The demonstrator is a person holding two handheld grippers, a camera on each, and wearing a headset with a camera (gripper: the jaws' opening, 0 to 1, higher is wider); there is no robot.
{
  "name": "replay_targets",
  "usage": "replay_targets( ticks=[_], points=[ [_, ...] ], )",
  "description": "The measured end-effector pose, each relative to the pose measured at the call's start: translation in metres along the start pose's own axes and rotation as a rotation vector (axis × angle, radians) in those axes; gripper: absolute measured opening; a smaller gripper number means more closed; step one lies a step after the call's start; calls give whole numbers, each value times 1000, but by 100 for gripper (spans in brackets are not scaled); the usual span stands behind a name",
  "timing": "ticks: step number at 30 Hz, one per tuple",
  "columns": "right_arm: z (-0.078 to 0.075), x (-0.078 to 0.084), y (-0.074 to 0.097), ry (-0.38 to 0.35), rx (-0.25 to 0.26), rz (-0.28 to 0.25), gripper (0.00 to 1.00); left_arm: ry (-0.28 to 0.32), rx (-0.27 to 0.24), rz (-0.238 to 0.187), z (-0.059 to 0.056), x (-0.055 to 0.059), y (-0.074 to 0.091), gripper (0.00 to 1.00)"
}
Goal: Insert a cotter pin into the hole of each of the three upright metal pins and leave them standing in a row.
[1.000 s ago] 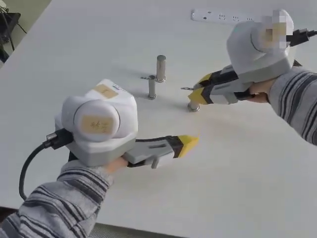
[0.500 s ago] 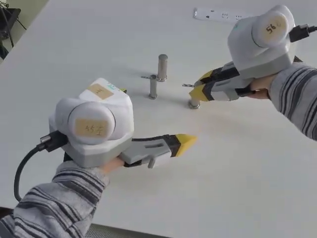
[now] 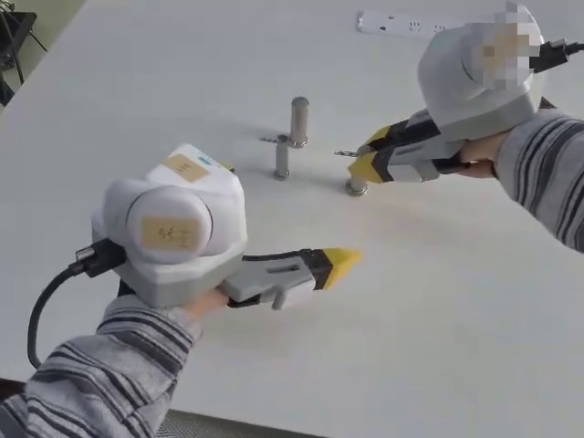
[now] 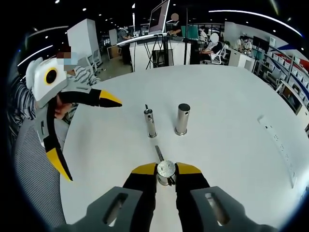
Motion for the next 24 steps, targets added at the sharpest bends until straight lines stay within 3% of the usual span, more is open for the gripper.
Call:
replay_targets(
  ticks=[16, 19, 24],
  points=[
    [0, 1, 0, -17, 8, -21, 9, 8, -1, 9, 0, 1, 0, 96],
    [1, -2, 4, -75, -8, -53, 14, 6, 1, 8, -1, 1, 0, 96],
    [1, -10, 11, -103, -6, -87, 19, 6, 3, 9, -2, 2, 0, 96]
  ],
)
Point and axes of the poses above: the centre of the closed fingertips' face, and the gripper's own axes: y roughly backward along the fingers, z roughly to its left, x roughly out of its underside, the point moved 10 cm from there along y, roughly backward along the fingers
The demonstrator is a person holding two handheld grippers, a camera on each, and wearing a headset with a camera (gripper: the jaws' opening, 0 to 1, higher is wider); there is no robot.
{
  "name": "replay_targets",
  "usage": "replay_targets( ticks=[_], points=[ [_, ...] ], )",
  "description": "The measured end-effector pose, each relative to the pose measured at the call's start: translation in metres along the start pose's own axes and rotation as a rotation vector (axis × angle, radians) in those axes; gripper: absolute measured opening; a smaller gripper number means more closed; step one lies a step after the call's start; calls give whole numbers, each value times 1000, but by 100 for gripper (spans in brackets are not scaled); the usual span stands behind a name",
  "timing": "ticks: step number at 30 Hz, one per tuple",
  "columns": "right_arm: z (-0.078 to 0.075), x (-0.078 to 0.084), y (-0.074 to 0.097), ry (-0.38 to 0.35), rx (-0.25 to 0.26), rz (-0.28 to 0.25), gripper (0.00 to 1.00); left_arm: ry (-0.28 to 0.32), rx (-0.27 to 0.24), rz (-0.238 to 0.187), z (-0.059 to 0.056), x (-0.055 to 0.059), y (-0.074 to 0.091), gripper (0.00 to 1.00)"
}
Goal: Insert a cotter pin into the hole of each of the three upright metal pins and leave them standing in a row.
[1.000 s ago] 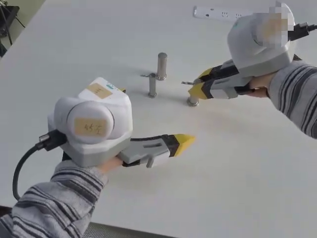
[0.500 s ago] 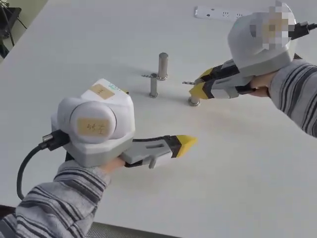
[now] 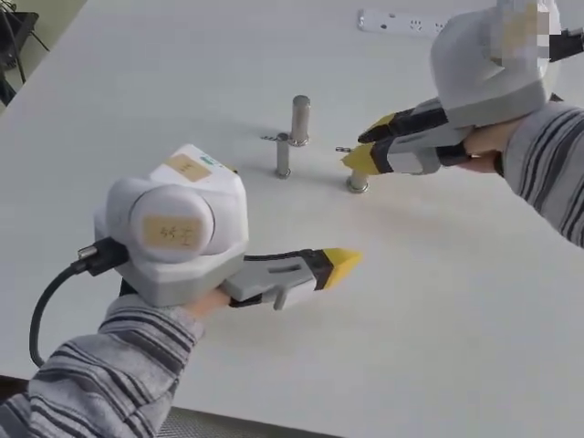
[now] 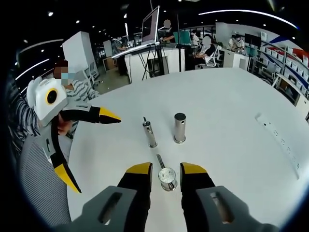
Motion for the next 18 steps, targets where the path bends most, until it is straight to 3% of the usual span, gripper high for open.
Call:
replay_targets(
  ticks=[6, 18],
  points=[
    [-3, -11, -4, -84, 9, -72, 21, -3, 8, -4, -1, 0, 0, 96],
    [-5, -29, -38, -94, 46, -137, 24, 5, 19, -5, 0, -1, 0, 95]
  ],
)
Point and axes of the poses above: the centre of the closed fingertips' face, and the gripper's own axes: y roughly backward along the fingers, z roughly to its left, x roughly out of its underside, the point moved 10 cm from there along y, roughly backward along the fingers
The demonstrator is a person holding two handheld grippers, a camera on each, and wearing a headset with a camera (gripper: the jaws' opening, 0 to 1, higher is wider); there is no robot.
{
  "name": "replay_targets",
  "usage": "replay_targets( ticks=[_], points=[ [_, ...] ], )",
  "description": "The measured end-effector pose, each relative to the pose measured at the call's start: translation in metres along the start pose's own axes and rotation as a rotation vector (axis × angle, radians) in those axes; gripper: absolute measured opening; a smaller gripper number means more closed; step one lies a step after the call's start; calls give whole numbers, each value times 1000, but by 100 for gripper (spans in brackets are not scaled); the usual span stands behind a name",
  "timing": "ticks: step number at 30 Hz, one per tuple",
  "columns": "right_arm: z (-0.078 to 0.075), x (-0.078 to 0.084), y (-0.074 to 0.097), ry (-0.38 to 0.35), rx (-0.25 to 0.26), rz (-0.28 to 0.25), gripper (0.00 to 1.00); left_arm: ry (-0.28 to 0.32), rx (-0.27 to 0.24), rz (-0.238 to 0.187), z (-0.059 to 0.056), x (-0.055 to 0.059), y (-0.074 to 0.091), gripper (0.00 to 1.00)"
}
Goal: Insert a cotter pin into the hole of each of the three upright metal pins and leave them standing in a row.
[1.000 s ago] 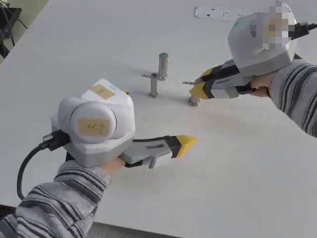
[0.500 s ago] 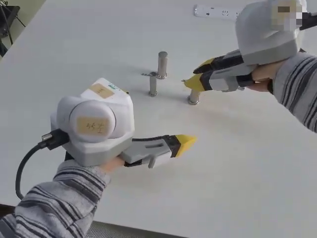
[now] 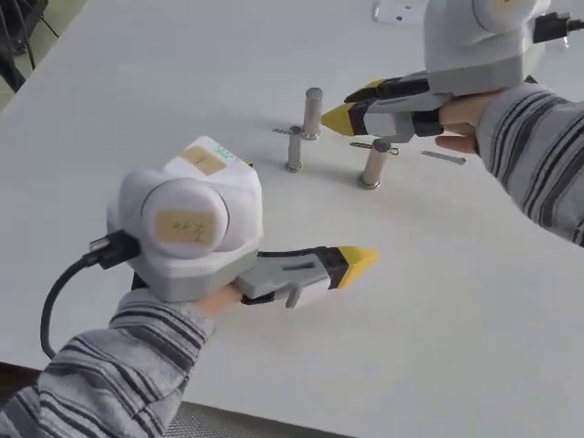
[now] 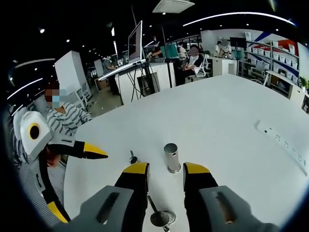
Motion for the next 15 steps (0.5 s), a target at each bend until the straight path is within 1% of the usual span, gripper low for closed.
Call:
replay_targets(
  ticks=[3, 6, 7, 9, 10, 15],
  points=[
    [0, -3, -10, 11, 9, -8, 24, 1, -2, 0, 2, 0, 1, 95],
    [-1, -4, -19, 3, 19, -8, 23, 2, -2, -1, 4, 1, 1, 94],
    [-3, -5, -25, -1, 25, -5, 23, 3, 0, -1, 4, 1, 1, 94],
    [-4, -5, -31, -10, 26, 0, 23, 4, 3, 1, 4, 2, 1, 93],
    [-11, -1, -34, -14, 28, 8, 22, 5, 5, 3, 4, 3, 1, 93],
    [-9, 2, -36, -34, 29, 16, 18, 7, 9, 0, 5, 3, 1, 93]
  ],
)
Point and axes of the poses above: the centre of the closed fingertips' face, and the gripper's own axes: y roughly backward along the fingers, z roughly to its left, x roughly out of its underside, the point moved 10 cm from there along y, roughly backward along the fingers
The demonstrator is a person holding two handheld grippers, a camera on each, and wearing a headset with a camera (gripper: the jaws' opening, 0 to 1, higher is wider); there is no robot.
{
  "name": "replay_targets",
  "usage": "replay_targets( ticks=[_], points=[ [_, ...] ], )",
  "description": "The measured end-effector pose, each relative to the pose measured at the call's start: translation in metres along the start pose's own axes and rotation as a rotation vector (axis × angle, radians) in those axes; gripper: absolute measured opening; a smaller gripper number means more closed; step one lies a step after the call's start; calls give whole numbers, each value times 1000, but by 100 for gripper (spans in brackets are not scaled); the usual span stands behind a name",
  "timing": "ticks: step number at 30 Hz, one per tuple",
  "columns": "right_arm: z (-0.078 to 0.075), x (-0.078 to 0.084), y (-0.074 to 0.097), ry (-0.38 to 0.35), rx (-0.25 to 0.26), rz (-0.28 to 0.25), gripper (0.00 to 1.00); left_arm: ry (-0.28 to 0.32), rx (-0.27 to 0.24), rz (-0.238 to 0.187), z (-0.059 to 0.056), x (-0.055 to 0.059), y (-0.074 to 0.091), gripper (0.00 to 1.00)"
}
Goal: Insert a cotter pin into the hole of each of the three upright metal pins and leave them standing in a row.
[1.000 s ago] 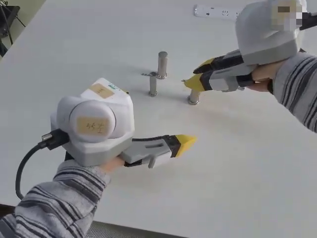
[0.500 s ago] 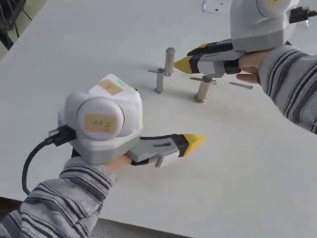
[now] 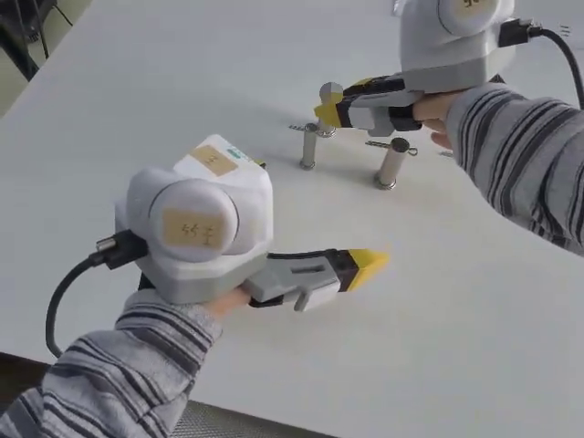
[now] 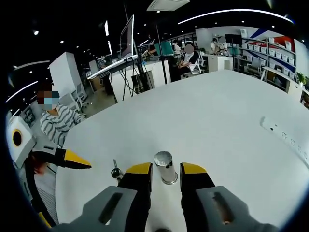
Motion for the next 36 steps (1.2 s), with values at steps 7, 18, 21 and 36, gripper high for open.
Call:
replay_targets(
  ticks=[7, 18, 21, 36],
  points=[
    [-4, -3, -6, -2, -8, -10, 10, 5, 2, 9, 0, 4, -2, 91],
    [-9, -5, -5, 115, 6, 7, 8, 11, -14, 24, 3, 7, -1, 91],
    [-11, -3, -2, 128, 16, 15, 8, 9, -16, 22, 4, 6, -1, 91],
    [-36, 16, 39, 138, 98, 57, 8, 6, -10, 9, -1, 1, 0, 91]
  ],
)
Point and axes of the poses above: the centre of the closed fingertips' face, and the gripper's own axes: y roughly backward along the fingers, z roughly to its left, x roughly out of its underside, the point moved 10 cm from there along y, roughly backward along the fingers
